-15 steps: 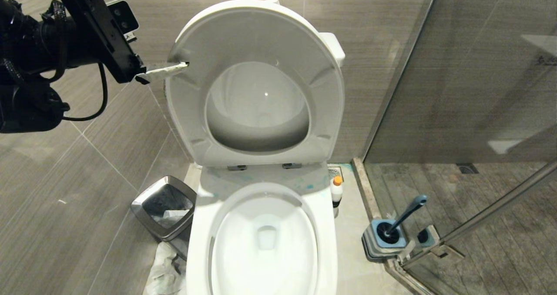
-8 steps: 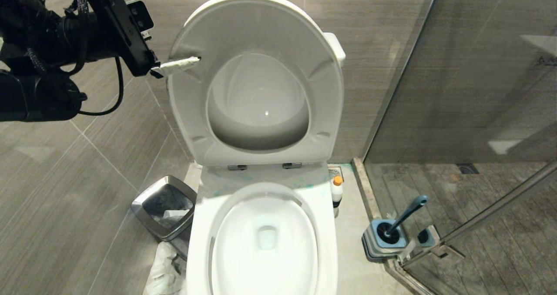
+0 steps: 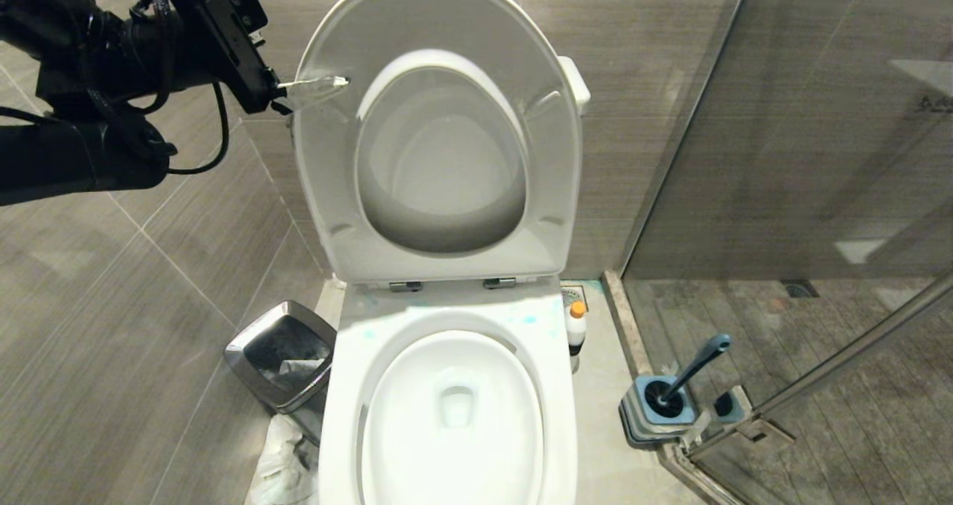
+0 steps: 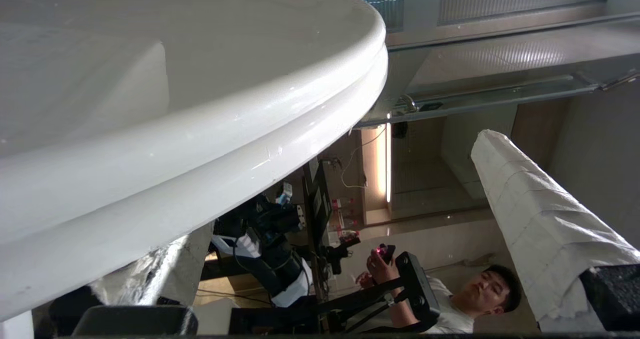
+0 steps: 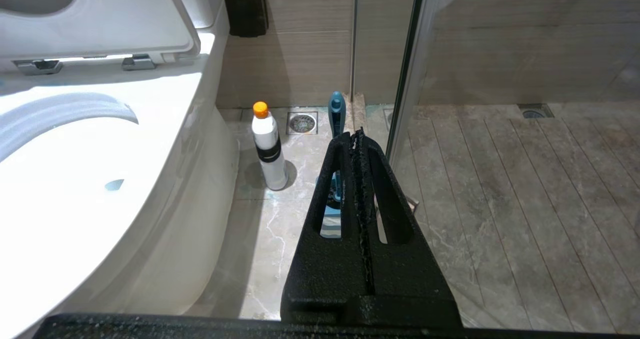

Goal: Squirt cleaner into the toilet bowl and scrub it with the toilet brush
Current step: Use the left hand to lift the toilet lid slightly

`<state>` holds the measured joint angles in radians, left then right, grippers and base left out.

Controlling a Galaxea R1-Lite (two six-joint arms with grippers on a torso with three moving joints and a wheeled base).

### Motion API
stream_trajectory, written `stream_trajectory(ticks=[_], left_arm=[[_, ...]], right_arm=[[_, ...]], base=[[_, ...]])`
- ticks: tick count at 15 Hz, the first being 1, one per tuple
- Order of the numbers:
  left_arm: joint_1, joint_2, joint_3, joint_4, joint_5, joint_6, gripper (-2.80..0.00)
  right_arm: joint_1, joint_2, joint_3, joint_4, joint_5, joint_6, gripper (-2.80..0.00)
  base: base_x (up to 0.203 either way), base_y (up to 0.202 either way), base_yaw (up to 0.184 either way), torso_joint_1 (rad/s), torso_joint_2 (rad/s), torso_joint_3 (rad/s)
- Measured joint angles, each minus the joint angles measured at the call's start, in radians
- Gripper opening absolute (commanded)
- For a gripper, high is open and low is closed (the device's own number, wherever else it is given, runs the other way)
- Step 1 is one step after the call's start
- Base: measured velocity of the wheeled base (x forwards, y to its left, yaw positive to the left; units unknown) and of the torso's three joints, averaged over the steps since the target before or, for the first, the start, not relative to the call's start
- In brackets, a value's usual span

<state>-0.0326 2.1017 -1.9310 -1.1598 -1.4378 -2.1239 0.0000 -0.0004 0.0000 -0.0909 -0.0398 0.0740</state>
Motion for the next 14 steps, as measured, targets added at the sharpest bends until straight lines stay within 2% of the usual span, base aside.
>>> stream_trajectory(ticks=[4, 9, 14], left_arm=[[0.000, 0.042, -0.005, -0.119, -0.002, 0.003, 0.00], [-0.001, 0.099, -0.006, -0.360, -0.005, 0.008, 0.00], [0.001, 0.141, -0.002, -0.354, -0.014, 0.112, 0.00]], right_arm=[[0.000, 0.000, 0.000, 0.000, 0.000, 0.000, -2.80], [0.000, 0.000, 0.000, 0.000, 0.000, 0.000, -2.80], [-0.001, 0.000, 0.000, 0.001, 0.000, 0.000, -2.80]], base=[[0.000, 0.000, 0.000, 0.000, 0.00, 0.000], [0.000, 0.000, 0.000, 0.000, 0.00, 0.000], [0.000, 0.000, 0.000, 0.000, 0.00, 0.000]])
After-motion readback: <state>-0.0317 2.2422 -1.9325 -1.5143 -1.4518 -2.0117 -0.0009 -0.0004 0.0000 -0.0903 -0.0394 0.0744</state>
